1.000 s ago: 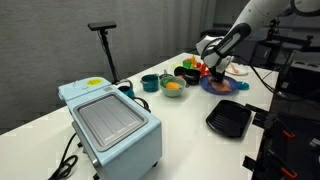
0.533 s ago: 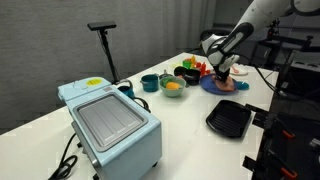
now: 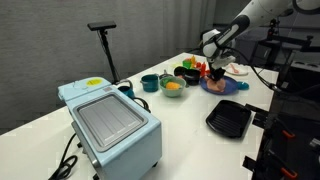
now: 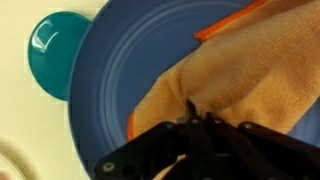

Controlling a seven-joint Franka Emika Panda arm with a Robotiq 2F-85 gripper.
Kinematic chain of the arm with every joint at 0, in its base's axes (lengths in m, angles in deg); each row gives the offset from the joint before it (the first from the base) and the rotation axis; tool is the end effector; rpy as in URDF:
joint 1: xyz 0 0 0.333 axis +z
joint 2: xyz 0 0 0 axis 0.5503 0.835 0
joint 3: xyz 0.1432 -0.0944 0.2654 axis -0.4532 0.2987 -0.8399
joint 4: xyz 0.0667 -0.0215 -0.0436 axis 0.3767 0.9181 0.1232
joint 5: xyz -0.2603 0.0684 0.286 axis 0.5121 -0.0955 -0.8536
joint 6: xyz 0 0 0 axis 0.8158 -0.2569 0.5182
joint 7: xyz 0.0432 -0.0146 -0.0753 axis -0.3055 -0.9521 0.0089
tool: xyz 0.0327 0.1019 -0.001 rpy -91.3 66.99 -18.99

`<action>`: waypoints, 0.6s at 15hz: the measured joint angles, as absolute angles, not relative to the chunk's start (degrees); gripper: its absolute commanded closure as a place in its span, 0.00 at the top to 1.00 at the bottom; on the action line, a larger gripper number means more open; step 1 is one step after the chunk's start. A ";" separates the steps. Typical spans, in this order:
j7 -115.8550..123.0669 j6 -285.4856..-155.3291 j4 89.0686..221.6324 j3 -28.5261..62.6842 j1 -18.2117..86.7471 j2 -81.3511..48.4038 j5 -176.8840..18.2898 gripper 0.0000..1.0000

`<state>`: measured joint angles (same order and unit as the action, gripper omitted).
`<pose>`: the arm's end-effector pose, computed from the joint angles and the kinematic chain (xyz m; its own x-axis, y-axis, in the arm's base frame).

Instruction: Use the orange cloth to wipe the blue plate

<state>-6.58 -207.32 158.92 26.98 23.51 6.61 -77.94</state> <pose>0.6033 -0.2540 0.1946 0.8056 -0.5667 -0.1730 -0.5185 -0.8155 0.2570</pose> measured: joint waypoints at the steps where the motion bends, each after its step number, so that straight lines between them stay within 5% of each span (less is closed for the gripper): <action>1: -7.34 -207.32 158.50 26.74 23.28 6.69 -79.97 0.01; 9: -16.72 -212.13 153.77 25.95 21.81 9.26 -92.28 0.01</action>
<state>-16.72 -212.13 153.77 25.95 21.81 9.26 -92.28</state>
